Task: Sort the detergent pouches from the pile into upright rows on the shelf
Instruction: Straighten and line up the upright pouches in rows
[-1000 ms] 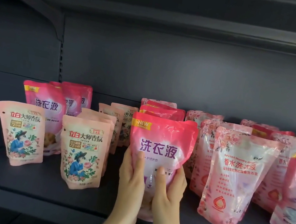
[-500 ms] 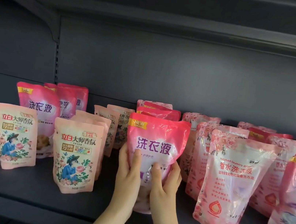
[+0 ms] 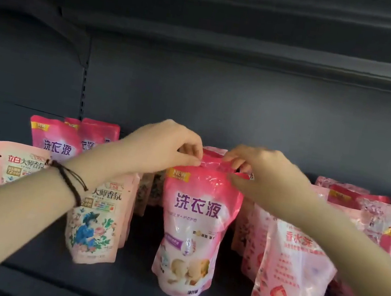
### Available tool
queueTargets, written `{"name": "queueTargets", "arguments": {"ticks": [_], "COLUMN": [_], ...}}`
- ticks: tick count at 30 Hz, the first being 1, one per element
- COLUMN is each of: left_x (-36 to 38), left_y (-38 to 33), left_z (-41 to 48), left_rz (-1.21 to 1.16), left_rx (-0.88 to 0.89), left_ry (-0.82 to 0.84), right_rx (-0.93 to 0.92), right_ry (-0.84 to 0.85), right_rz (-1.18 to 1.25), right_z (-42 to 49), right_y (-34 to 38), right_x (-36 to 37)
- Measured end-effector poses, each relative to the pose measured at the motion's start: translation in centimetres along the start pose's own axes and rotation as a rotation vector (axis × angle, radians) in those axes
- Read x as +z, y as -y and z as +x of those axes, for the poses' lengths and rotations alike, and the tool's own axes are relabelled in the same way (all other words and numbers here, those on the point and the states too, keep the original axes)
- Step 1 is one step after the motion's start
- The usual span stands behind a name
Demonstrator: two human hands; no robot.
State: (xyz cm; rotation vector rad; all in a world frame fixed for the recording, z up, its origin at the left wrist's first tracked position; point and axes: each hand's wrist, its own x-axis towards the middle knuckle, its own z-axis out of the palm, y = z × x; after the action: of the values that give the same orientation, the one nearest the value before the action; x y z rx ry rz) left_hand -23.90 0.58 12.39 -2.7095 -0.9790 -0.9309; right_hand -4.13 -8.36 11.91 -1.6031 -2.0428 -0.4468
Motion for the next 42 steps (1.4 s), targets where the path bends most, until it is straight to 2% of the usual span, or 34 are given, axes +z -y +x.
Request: {"name": "queueTargets", "arguments": {"ticks": [2, 5, 11, 16, 20, 24, 26, 28, 30, 33, 34, 35, 39, 42], "left_x": [-1.0, -1.5, -0.2, 3.6, 6.7, 8.4, 7.8, 6.7, 5.1, 3.4, 3.0, 2.7, 2.6, 2.0], "left_y": [0.9, 2.4, 7.3, 10.7, 12.7, 13.7, 13.8, 13.9, 13.6, 12.0, 11.4, 10.8, 9.0, 8.0], "left_z": [1.7, 4.4, 11.2, 16.4, 17.6, 17.5, 17.7, 18.3, 18.8, 20.0, 20.5, 20.9, 21.0, 20.5], "left_rz": [0.033, 0.011, 0.371, 0.332, 0.258, 0.176, 0.135, -0.055, -0.383, -0.942, -1.065, -1.133, -1.194, -1.274], "left_rx": [0.012, 0.047, 0.064, -0.042, -0.055, 0.002, 0.002, -0.042, -0.147, -0.342, -0.372, -0.383, -0.414, -0.428], "left_ry": [0.144, 0.243, 0.365, 0.472, 0.546, 0.465, 0.402, 0.306, 0.152, -0.101, -0.18, -0.248, -0.366, -0.385], "right_rx": [0.013, -0.024, -0.071, -0.024, 0.056, 0.138, 0.178, 0.242, 0.31, 0.356, 0.353, 0.356, 0.452, 0.477], "right_ry": [0.207, 0.373, 0.435, 0.514, 0.589, 0.671, 0.664, 0.587, 0.394, -0.014, -0.107, -0.142, -0.037, -0.142], "right_rz": [0.004, 0.043, -0.386, -0.492, -0.49, -0.429, -0.335, -0.15, 0.089, 0.64, 0.815, 0.935, 1.151, 1.275], "right_z": [2.6, 6.4, 14.8, 19.5, 21.0, 20.9, 20.8, 21.0, 21.5, 22.1, 22.2, 22.1, 21.2, 20.7], "right_y": [-1.1, -2.6, -6.4, -8.9, -10.3, -10.9, -11.3, -12.0, -12.4, -12.4, -12.1, -11.8, -10.7, -9.9], "right_x": [-1.7, -2.7, 1.1, 4.2, 6.0, 7.1, 6.3, 4.4, 2.0, -0.4, -0.5, -0.4, 1.9, 1.6]}}
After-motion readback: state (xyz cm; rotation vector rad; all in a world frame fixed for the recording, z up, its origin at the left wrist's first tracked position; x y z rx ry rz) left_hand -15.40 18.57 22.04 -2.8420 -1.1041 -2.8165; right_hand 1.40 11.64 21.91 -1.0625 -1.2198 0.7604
